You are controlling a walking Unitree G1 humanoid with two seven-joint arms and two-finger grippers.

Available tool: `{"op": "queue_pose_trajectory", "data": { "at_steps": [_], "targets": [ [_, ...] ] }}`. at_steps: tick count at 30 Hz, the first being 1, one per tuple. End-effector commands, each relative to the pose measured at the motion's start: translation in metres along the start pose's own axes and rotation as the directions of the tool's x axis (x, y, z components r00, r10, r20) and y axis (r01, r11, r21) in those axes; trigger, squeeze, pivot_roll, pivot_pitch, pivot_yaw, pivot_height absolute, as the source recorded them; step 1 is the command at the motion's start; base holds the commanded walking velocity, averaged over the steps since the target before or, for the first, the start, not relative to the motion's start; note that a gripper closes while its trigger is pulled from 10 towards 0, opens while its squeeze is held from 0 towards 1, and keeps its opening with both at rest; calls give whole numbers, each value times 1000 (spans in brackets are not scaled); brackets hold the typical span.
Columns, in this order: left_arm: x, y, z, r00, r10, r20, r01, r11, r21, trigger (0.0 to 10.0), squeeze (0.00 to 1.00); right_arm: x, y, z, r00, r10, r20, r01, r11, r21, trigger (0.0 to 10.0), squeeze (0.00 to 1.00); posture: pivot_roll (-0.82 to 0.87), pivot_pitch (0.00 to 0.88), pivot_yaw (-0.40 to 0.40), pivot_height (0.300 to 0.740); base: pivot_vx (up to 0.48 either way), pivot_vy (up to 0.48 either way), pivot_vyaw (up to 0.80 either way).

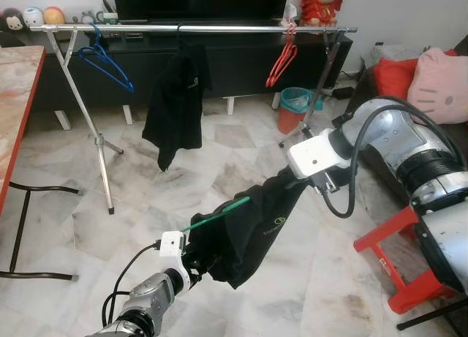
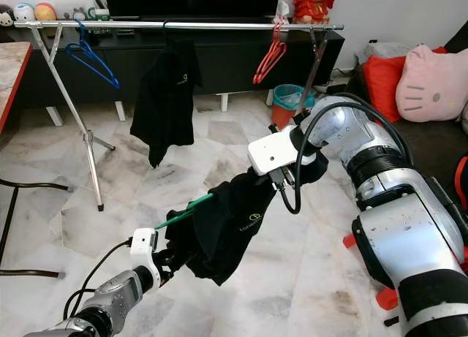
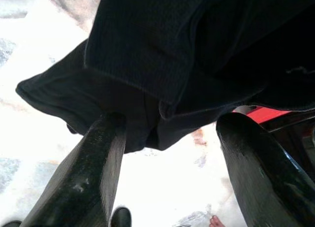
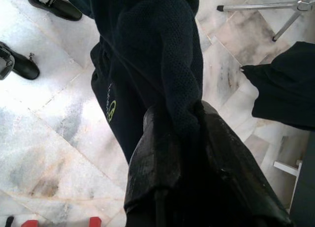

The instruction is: Hang hanger

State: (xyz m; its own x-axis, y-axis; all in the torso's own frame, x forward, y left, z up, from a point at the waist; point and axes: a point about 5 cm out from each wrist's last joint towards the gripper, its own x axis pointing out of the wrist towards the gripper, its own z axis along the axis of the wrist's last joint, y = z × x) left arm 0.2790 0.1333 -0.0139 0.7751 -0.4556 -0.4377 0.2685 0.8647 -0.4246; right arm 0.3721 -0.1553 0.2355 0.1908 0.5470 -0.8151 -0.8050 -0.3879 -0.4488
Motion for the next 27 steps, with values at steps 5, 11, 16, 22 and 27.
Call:
{"op": "queue_pose_trajectory", "data": {
  "at_steps": [5,11,16,22,27],
  "targets": [
    [3,-3,3,1000,5,5,-6,999,41,10000,0,-14,-7,9,999,2,44,-1,1000,-24,10000,0,-80,0,-123,740,0,0,0],
    [3,-2,4,1000,26,7,-26,999,42,10000,0,-14,-5,7,999,18,41,-18,1000,-19,10000,0,-80,0,-124,740,0,0,0],
    [3,0,5,998,61,34,-62,998,8,10000,0,-15,-5,10,998,27,59,-26,999,-19,10000,0,-82,0,-124,740,0,0,0],
    [3,0,5,998,53,30,-53,999,0,6824,0,-15,-5,10,998,31,62,-30,999,-16,10000,0,-82,0,-125,740,0,0,0],
    [3,-1,4,999,31,31,-30,999,-19,0,0,-15,-6,11,997,24,71,-23,1000,-11,10000,0,-78,0,-127,740,0,0,0]
  ]
}}
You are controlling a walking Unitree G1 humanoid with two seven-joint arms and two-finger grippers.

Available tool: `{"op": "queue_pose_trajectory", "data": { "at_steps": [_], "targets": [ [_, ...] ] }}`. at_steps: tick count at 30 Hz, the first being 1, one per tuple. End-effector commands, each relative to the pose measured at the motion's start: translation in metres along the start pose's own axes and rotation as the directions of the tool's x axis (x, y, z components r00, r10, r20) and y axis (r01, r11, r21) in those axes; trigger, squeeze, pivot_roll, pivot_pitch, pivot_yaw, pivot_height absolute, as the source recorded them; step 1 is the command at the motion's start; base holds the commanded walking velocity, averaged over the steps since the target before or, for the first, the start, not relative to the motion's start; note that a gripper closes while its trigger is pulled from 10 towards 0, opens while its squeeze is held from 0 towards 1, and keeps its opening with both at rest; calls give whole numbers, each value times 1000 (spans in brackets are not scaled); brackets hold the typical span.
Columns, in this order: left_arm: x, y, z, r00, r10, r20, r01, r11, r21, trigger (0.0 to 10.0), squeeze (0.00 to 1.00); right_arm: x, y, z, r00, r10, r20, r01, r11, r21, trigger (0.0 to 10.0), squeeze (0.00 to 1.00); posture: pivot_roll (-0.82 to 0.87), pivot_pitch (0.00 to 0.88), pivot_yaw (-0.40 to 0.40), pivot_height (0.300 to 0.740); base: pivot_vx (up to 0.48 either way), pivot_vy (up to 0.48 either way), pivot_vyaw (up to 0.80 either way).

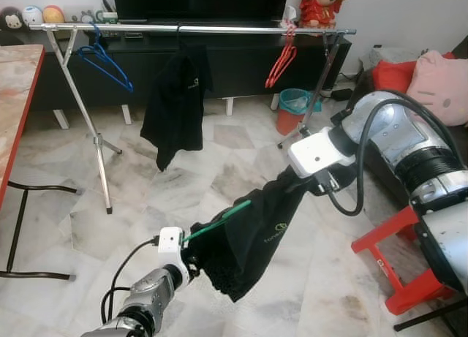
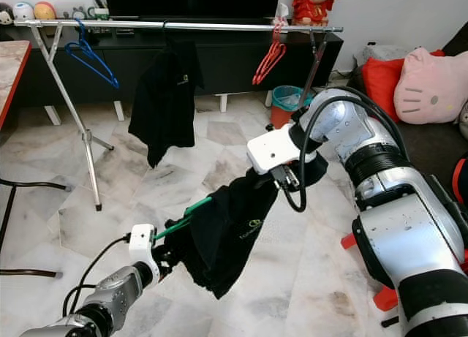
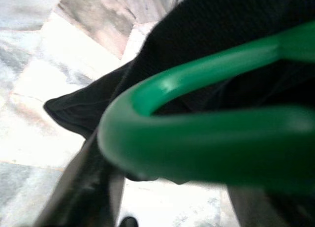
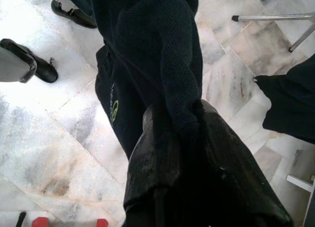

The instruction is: Hang hanger

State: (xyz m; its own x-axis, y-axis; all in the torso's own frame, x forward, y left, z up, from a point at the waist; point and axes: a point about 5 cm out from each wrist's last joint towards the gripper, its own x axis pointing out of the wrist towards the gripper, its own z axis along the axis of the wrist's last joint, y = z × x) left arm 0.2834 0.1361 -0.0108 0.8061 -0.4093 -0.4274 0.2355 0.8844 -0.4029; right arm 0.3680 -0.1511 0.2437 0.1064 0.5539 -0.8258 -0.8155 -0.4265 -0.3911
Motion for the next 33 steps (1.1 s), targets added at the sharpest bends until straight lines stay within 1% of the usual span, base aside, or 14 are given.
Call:
{"op": "queue_pose_trajectory", "data": {
  "at_steps": [1,5,15,23,27,33],
  "targets": [
    [2,-3,-1,1000,-13,-5,13,1000,-23,0,0,-10,-4,3,999,-48,24,48,999,-11,10000,0,-78,0,-127,740,0,0,0],
    [1,-3,-1,1000,-16,6,16,999,-45,0,0,-10,-5,4,998,-62,31,62,998,-5,10000,0,-75,0,-128,740,0,0,0],
    [0,-1,-3,1000,-13,-1,13,999,-52,0,0,-9,-6,4,996,-82,39,81,997,11,10000,0,-75,0,-128,740,0,0,0],
    [0,0,-2,1000,2,10,-1,998,-64,0,0,-8,-6,3,995,-88,38,88,996,18,10000,0,-73,0,-127,740,0,0,0],
    [0,1,-1,1000,13,19,-12,997,-80,0,0,-8,-5,1,995,-88,38,87,996,24,10000,0,-72,0,-126,740,0,0,0],
    [-2,6,2,997,67,45,-62,993,-104,0,0,-5,-2,-2,996,-83,36,82,996,38,10000,0,-71,0,-127,740,0,0,0]
  ]
}}
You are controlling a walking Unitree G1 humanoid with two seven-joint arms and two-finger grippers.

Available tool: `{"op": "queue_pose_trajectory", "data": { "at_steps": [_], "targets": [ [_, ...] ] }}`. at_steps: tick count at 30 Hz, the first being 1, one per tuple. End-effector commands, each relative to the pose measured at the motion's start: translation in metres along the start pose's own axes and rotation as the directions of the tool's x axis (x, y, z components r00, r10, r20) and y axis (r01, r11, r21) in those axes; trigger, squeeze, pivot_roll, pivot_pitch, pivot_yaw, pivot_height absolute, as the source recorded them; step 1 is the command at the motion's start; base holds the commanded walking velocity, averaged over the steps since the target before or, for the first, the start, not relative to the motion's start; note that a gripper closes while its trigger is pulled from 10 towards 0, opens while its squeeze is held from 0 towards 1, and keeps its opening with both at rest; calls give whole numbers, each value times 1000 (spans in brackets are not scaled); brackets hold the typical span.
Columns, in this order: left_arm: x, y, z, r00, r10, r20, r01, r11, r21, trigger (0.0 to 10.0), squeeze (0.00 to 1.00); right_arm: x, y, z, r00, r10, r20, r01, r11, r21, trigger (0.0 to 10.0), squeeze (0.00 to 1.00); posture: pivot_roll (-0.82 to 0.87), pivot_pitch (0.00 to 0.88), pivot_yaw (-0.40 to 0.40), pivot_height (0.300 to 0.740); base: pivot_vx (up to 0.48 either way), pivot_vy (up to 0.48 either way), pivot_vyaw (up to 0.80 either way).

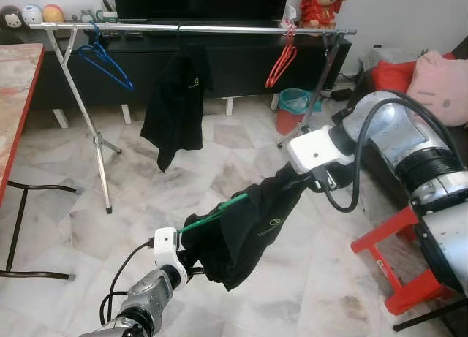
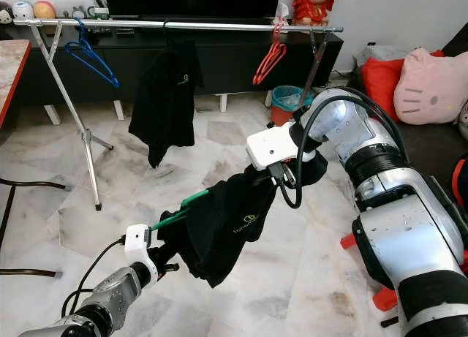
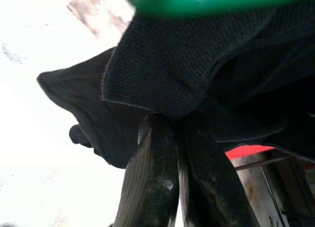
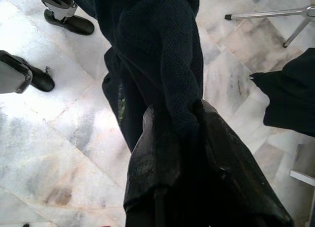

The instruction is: Hang hanger

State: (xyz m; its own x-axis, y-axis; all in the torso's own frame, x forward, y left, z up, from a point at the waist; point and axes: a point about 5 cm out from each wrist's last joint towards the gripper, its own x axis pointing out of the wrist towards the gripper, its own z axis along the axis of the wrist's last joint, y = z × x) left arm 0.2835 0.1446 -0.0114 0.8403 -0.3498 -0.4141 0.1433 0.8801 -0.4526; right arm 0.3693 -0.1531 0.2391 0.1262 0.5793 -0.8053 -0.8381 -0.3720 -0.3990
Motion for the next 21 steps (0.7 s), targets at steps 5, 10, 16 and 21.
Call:
{"op": "queue_pose_trajectory", "data": {
  "at_steps": [5,10,16,21],
  "targets": [
    [1,2,4,999,36,17,-36,999,-13,0,0,-7,0,0,999,-43,20,43,999,0,10000,0,-69,0,-125,740,0,0,0],
    [1,4,10,998,50,48,-49,998,-27,0,0,-6,2,-5,998,-65,6,65,998,19,10000,0,-68,0,-124,740,0,0,0],
    [-4,14,0,990,135,-33,-133,989,61,0,0,-5,8,-15,990,-127,59,121,987,105,10000,0,-62,0,-125,740,0,0,0],
    [-13,30,-8,963,256,-87,-244,962,126,0,0,-10,32,-35,996,-57,66,44,980,196,10000,0,-65,0,-122,740,0,0,0]
  ]
}}
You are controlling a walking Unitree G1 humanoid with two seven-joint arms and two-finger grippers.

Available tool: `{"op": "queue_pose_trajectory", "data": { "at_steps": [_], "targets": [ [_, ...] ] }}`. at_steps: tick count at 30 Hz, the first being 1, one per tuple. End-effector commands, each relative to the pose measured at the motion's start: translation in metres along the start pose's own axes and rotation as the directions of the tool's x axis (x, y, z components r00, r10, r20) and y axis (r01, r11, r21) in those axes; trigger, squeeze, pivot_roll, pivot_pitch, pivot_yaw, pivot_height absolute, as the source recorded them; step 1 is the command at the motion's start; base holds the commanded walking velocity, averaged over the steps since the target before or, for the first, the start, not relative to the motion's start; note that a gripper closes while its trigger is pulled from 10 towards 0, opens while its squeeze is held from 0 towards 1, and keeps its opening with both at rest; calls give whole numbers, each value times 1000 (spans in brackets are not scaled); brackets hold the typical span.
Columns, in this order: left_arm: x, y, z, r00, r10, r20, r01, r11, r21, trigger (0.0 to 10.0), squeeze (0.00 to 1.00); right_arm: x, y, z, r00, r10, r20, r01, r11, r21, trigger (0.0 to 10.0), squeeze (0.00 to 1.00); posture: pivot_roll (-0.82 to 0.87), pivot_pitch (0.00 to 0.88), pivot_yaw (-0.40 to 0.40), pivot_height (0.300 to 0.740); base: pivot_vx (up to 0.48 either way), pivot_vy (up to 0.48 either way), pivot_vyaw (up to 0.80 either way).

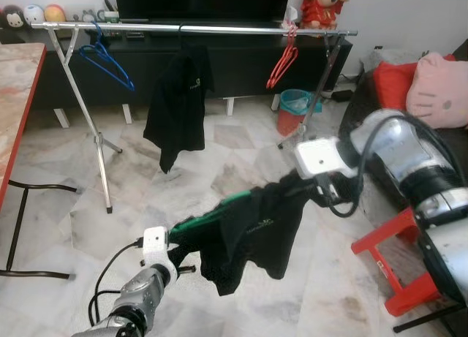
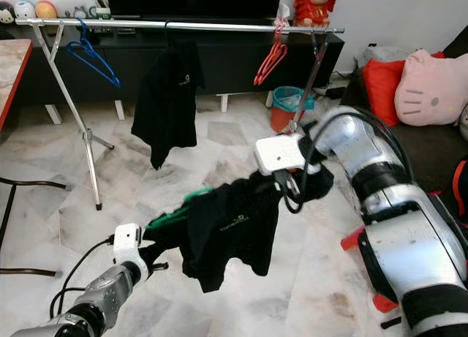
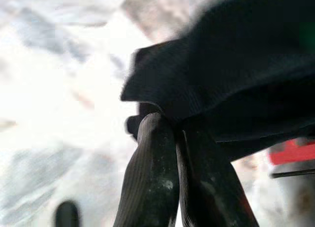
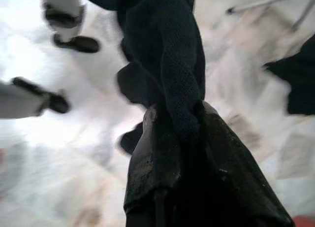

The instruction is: Hang hanger

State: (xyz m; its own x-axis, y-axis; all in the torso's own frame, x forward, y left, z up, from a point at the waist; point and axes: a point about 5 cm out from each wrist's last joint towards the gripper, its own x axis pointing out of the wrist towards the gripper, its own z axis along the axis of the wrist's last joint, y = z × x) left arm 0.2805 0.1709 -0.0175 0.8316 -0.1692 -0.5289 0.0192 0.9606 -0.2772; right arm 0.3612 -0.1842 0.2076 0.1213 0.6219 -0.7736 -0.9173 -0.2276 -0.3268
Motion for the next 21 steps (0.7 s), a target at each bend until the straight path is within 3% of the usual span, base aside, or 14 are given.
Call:
{"op": "queue_pose_trajectory", "data": {
  "at_steps": [1,4,7,13,16,21],
  "targets": [
    [-3,4,-10,998,43,-54,-41,999,25,0,0,-16,0,-3,999,-29,24,29,999,17,10000,0,-65,0,-122,740,0,0,0],
    [-5,11,-14,992,101,-77,-96,993,67,0,0,-18,11,-14,1000,21,-1,-21,999,50,10000,0,-62,0,-123,740,0,0,0],
    [-6,15,-12,989,129,-72,-123,989,85,0,0,-19,26,-31,991,77,-113,-69,995,76,10000,0,-61,0,-121,740,0,0,0],
    [-5,14,-9,989,131,-62,-125,988,90,0,0,-15,35,-37,989,111,-102,-100,989,108,10000,0,-59,0,-118,740,0,0,0],
    [-3,14,-4,992,121,-44,-117,989,89,0,0,-11,35,-40,986,82,-144,-70,994,85,10000,0,-62,0,-117,740,0,0,0],
    [0,7,15,999,23,37,-25,998,62,0,0,3,35,-43,987,-7,-161,20,997,79,10000,0,-53,0,-121,740,0,0,0]
  ]
}}
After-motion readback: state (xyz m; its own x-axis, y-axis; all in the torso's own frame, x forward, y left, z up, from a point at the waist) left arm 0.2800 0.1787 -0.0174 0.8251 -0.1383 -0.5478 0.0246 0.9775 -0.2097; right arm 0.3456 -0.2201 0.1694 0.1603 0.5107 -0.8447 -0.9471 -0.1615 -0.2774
